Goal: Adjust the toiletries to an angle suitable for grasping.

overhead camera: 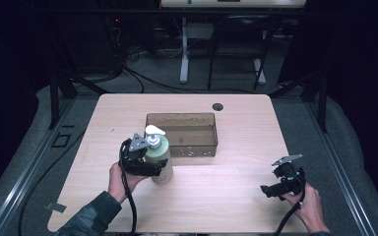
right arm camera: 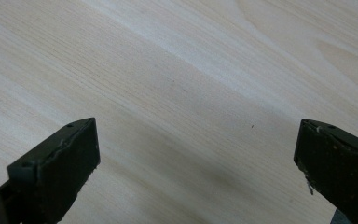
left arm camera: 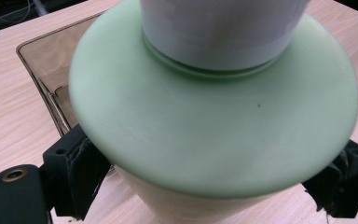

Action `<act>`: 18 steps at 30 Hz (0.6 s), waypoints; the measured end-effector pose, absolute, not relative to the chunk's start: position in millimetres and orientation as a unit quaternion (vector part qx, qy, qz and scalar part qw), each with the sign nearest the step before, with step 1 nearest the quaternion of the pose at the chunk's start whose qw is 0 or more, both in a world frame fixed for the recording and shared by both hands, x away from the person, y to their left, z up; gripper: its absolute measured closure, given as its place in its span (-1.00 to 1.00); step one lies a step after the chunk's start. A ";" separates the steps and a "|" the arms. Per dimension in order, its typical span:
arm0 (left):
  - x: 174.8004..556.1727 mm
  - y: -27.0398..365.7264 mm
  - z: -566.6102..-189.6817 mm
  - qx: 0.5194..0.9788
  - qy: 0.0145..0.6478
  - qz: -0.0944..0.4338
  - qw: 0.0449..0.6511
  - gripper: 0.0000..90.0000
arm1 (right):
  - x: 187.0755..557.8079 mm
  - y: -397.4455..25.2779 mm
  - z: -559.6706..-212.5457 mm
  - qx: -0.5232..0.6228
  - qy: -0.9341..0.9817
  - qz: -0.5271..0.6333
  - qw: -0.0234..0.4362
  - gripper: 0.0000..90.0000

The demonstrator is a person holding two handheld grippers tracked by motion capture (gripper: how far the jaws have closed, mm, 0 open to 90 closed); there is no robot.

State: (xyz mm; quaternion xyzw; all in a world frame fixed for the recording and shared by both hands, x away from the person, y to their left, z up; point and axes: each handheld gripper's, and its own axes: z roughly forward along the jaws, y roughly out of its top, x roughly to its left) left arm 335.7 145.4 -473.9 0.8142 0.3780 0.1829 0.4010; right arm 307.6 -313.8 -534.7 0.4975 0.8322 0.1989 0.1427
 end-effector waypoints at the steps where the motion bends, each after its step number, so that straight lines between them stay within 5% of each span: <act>1: 336.1 146.9 -473.5 0.818 0.374 0.178 0.399 -0.73 | 307.4 -314.3 -534.5 0.497 0.833 0.199 0.141 -1.00; 8: 336.3 151.9 -472.7 0.830 0.352 0.153 0.404 -0.97 | 306.7 -313.9 -533.5 0.496 0.833 0.201 0.140 -1.00; 18: 335.2 165.2 -462.3 0.845 0.328 0.137 0.400 -1.00 | 306.7 -315.0 -532.9 0.495 0.835 0.200 0.136 -1.00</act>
